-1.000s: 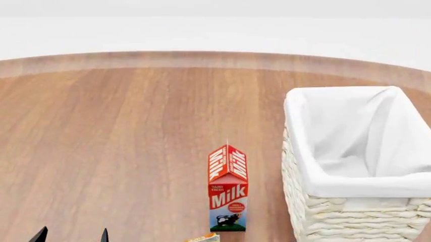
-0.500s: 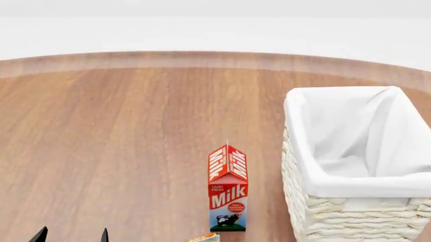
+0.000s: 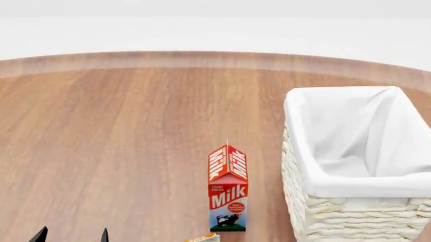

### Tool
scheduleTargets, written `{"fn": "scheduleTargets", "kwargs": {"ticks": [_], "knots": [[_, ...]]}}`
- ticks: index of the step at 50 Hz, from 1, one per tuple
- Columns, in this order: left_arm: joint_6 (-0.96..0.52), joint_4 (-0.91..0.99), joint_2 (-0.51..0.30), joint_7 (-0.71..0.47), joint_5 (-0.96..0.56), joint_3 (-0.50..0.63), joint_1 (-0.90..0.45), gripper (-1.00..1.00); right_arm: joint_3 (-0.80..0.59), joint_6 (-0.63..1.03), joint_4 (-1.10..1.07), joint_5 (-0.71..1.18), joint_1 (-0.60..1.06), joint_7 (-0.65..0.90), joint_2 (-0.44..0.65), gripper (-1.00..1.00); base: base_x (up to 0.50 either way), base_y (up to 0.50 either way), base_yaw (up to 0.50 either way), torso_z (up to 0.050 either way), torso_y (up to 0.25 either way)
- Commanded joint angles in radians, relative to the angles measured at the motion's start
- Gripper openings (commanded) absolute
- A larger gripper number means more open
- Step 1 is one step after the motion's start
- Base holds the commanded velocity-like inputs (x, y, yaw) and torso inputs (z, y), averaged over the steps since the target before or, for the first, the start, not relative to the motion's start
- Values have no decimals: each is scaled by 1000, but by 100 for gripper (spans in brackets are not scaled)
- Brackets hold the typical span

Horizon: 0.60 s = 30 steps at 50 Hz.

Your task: Pick up the orange juice, and put it in the basket.

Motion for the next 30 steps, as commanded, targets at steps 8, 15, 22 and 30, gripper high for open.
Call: {"fn": "scheduleTargets", "kwargs": {"ticks": [8,15,22,30], "knots": [[2,-1,-7,-8,-7,9,-2,100,-27,-25,82,-1,35,6,-15,100,0,0,0,0,0],[3,-1,-10,-11,-10,12,-2,100,-31,-42,138,-1,59,9,-23,100,0,0,0,0,0],[4,-1,-12,-14,-12,15,-3,100,-36,-56,184,4,78,9,-30,100,0,0,0,0,0],[5,-2,-15,-17,-15,19,-4,100,-43,-59,221,4,106,12,-40,100,0,0,0,0,0]]}}
